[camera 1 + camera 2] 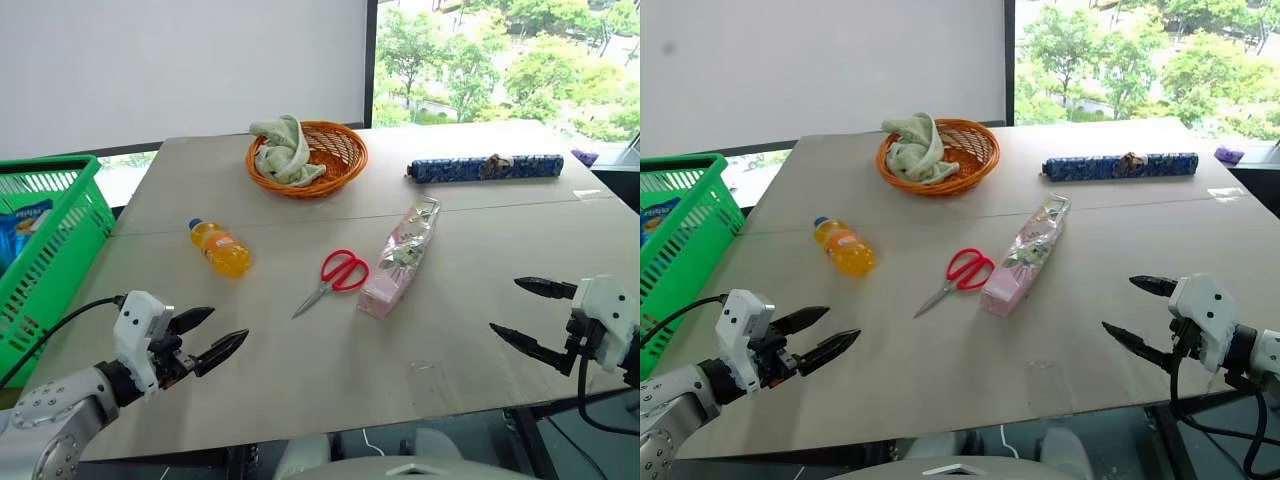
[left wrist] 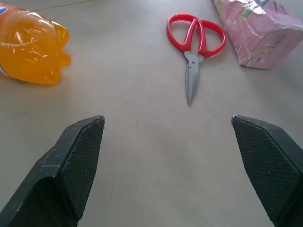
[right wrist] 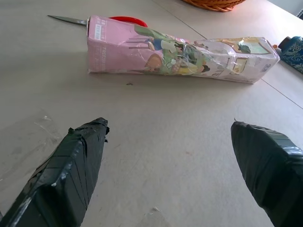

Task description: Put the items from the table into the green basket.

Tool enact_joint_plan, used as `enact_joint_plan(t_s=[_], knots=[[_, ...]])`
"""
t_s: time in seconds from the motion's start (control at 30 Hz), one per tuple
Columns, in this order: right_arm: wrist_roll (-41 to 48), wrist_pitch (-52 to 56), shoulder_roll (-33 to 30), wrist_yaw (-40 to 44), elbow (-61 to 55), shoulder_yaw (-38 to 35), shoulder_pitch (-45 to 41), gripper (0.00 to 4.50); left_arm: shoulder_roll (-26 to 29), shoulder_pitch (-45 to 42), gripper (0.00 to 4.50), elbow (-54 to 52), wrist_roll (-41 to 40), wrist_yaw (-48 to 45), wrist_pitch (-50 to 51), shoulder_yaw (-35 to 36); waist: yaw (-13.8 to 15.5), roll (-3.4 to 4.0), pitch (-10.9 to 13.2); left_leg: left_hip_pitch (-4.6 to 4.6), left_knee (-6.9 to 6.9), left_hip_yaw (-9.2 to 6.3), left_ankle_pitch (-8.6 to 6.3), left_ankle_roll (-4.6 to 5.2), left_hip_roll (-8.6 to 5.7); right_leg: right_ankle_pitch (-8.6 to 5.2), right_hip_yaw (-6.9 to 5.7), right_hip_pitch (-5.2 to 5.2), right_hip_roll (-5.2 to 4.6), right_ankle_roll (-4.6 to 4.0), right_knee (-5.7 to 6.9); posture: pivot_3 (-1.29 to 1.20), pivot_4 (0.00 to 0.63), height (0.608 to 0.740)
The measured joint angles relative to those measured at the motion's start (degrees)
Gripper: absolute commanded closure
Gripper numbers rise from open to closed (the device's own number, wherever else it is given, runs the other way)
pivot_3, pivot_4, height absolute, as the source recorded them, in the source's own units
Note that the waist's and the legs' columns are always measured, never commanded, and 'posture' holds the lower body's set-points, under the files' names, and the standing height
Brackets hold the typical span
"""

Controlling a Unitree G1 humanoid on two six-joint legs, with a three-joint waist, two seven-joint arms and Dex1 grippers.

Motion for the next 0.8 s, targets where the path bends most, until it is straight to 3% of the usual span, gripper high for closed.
enact_joint_plan(t_s=[0.1, 0.37, 0.47, 0.7, 0.8], knots=[[0.7, 1.5, 0.2, -0.6, -0.1, 0.5, -1.4, 0.00, 0.6, -1.3, 0.07, 0.1, 0.5, 0.0, 0.1, -1.1, 0.0, 0.00, 0.0, 0.03, 0.00, 0.00, 0.01, -0.01, 0.00, 0.00, 0.00, 0.00, 0.00, 0.00, 0.03, -0.07, 0.000, 0.740], [7.0, 9.7, 0.1, -4.9, -8.5, 4.6, -11.3, 0.00, 3.9, -16.4, 0.07, -6.2, 3.2, 6.7, 7.4, -18.1, -0.2, 0.02, -0.1, -0.03, 0.02, 0.04, 0.01, -0.01, 0.00, 0.04, 0.03, -0.03, 0.01, 0.06, 0.03, -0.13, 0.004, 0.740], [9.7, 13.4, -3.4, -4.7, -11.9, 5.2, -12.8, 0.00, 5.9, -23.2, 0.07, -5.6, 7.3, 11.7, 15.0, -26.4, -0.4, 0.15, 0.0, -0.05, -0.02, 0.04, 0.02, -0.01, 0.00, 0.11, 0.03, -0.06, 0.06, 0.19, 0.03, -0.16, 0.003, 0.740], [15.1, 19.3, -10.9, -3.1, -16.6, 4.5, -15.8, 0.00, 1.7, -38.3, 0.07, 7.2, 16.0, 18.5, 22.6, -41.3, -1.6, -0.16, 0.0, -0.06, 0.07, 0.03, 0.16, 0.24, -0.02, 0.12, 0.03, -0.04, 0.08, 0.21, 0.04, -0.23, 0.000, 0.740], [15.7, 20.0, -11.5, -2.4, -16.7, 4.4, -15.6, 0.00, 1.0, -41.6, 0.78, 11.5, 18.7, 16.7, 18.9, -45.0, -2.2, -0.11, -0.1, -0.06, 0.08, 0.06, 0.16, 0.24, -0.03, 0.11, 0.06, -0.03, 0.03, 0.20, 0.02, -0.25, 0.000, 0.740]])
